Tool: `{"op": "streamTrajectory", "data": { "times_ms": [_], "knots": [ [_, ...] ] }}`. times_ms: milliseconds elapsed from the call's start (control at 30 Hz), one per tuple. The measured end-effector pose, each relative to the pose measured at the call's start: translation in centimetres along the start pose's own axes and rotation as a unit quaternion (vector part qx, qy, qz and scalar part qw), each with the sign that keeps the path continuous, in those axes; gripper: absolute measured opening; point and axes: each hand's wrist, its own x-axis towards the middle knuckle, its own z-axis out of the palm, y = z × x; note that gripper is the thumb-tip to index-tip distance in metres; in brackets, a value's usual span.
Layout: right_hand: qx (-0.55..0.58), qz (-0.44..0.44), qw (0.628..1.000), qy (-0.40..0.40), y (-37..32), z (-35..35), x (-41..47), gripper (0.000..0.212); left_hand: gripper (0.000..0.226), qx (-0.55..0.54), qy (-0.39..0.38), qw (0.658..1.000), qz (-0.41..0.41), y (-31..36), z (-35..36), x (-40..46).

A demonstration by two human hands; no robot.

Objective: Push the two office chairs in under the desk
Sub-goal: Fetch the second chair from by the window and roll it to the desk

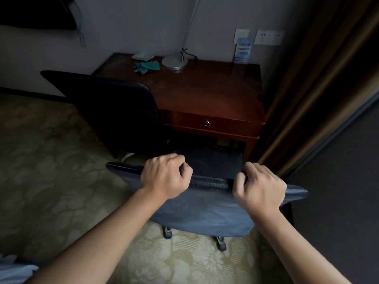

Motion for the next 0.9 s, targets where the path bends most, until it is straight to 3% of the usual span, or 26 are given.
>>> {"op": "streamTrajectory", "data": {
  "times_ms": [900],
  "knots": [
    [-0.012,0.002,0.996,0.089,2.6,11.1,14.7,0.025,0.028,0.032,0.010,0.999,0.001,-5.0,6.8,16.7]
  ]
}}
